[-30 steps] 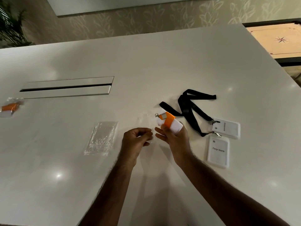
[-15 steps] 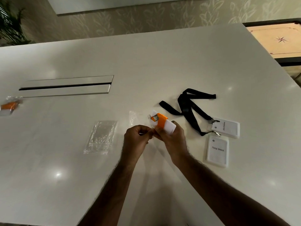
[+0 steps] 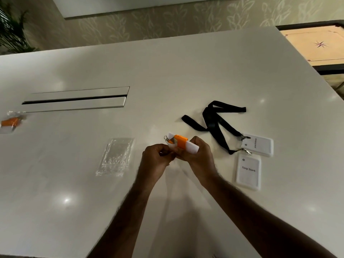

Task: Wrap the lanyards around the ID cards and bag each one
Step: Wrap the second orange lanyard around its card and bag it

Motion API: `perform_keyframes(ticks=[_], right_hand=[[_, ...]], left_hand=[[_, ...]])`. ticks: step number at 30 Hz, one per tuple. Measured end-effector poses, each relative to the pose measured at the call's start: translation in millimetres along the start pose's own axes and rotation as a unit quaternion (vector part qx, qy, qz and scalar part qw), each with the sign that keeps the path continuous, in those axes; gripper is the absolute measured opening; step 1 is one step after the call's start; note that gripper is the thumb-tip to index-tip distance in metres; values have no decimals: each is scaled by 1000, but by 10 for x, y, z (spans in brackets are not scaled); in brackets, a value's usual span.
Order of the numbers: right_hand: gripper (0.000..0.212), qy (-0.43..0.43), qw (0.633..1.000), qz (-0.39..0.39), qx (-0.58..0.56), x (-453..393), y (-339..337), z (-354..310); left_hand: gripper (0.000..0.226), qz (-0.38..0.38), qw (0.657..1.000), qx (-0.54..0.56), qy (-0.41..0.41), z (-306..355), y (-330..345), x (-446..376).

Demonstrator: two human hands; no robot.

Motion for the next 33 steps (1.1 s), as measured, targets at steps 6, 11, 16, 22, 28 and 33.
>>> perform_keyframes(ticks=[6, 11, 16, 22, 28, 33], right_hand=[[43, 39, 997, -5, -62, -8, -58, -17], [50, 58, 993, -6, -105, 4, -74, -38], [50, 54, 991, -23, -116, 0, -86, -9], [50, 16, 998, -22, -64, 9, -46, -6], [50, -7, 1000, -9, -8, 19, -7, -17], [44, -8, 999, -9, -32, 30, -12, -76]], left_hand=[[10, -19, 995, 91, -38, 8, -2, 10], [7, -18, 990, 127, -62, 1, 26, 24], [9, -14, 990, 127, -65, 2, 47, 50], [10, 1, 995, 82, -59, 26, 46, 75], [9, 19, 997, 65, -32, 56, -16, 122], [10, 3, 997, 72, -18, 49, -50, 165]])
Point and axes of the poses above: each hand's wrist, its own x-axis away from the middle knuckle, its own y-axis out of the palm, z = x × y, the point moved 2 cm from there along -x, towards the middle knuckle
